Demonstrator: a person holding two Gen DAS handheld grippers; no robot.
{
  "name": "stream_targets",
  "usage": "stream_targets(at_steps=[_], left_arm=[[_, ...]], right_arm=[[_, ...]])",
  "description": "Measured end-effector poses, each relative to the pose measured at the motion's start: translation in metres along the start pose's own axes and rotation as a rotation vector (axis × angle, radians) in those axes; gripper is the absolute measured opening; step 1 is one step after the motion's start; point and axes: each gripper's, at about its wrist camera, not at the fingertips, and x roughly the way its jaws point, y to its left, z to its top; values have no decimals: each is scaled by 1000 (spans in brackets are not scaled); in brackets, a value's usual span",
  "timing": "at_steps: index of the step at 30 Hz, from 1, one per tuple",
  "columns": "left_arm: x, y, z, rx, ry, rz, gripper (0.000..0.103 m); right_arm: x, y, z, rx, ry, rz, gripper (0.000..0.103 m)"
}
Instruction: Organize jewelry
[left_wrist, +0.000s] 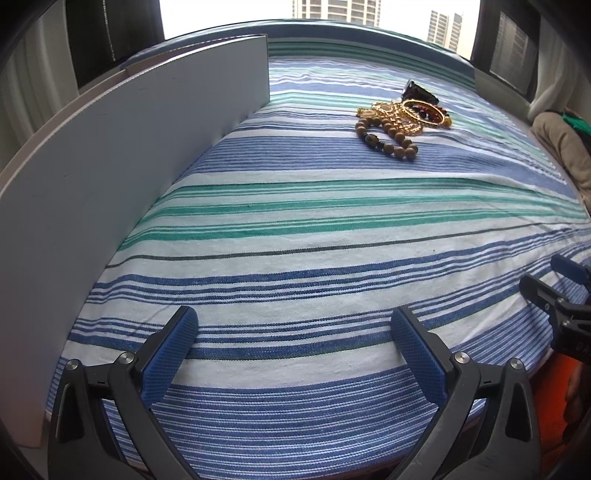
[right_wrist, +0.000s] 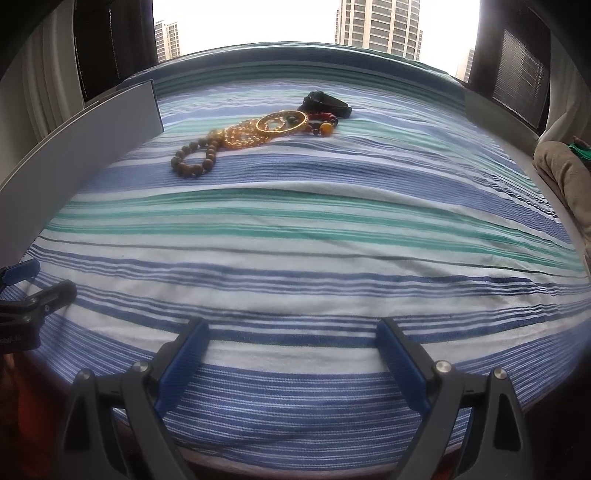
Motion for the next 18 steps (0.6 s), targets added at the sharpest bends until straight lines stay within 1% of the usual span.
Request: stream_targets(at_steps=[18], left_arm=[[0,0,0,0,-1,1,103]], right_arm=[[0,-2,-1,8,2,-5,93]])
